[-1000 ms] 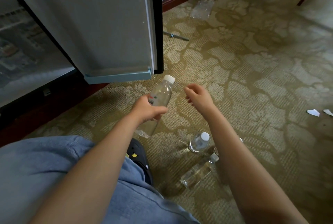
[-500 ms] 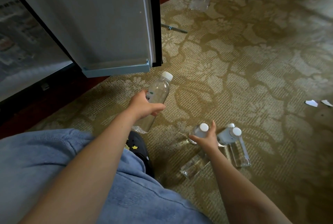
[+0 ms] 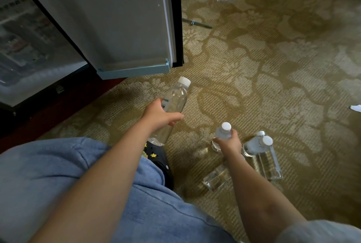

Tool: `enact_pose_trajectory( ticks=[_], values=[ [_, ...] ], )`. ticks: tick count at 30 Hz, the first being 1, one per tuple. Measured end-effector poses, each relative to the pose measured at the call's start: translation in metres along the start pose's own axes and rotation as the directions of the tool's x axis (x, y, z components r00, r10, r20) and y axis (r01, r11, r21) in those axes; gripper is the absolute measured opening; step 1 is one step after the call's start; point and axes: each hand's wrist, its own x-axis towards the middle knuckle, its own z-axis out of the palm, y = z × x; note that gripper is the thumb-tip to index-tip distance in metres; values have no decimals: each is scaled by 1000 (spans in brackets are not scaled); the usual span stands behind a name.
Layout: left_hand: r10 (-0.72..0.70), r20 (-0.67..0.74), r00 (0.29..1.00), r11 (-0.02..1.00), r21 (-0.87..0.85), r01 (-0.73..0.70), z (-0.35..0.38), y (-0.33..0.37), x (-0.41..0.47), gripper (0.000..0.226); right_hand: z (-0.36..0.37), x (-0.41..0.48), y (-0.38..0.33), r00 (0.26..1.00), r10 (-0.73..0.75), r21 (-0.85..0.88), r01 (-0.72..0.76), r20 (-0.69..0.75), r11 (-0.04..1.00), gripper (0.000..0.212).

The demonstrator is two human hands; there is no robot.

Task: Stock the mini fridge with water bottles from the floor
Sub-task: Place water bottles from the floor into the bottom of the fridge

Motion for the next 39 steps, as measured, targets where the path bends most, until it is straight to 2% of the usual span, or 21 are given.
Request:
enact_pose_trajectory(
  ticks=[2,5,10,16,19,22,28,30,33,36,39],
  values=[
    [-3,-9,1000,1000,10,3,-1,1,0,63,1,0,-8,1000,-12,88,12,3,996,70],
    [11,-21,1000,1000,-11,-11,-3,4,-1,71,3,-5,-27,992,-87,316,54,91,947,59],
    [16,-77,997,988,-151,-27,-12,13,-10,52,5,-26,-86,928,-284,503,132,240,854,52],
    [27,-339,940,925,-347,-152,-41,31,-27,48,1,-86,-171,796,-530,548,315,291,775,59],
    [37,-484,874,888,-386,-251,-74,39,-38,57,6,-116,-205,751,-592,560,368,290,742,43],
    [50,-574,817,817,-446,-364,-114,43,-48,53,16,-142,-234,697,-647,564,414,309,715,33],
    [7,-720,694,815,-398,-421,-201,28,-74,103,58,-202,-284,587,-727,567,483,357,668,37],
    [-20,-745,667,811,-402,-425,-224,15,-83,112,74,-218,-295,557,-740,550,508,378,663,33],
    [-72,-766,639,814,-415,-406,-254,-14,-94,103,100,-237,-308,512,-739,519,528,437,673,36],
    [-144,-776,614,812,-447,-376,-277,-45,-100,103,130,-254,-319,482,-729,481,548,487,684,34],
    [-202,-806,556,818,-451,-358,-295,-77,-100,78,164,-264,-330,451,-722,452,571,524,685,33]
  ],
)
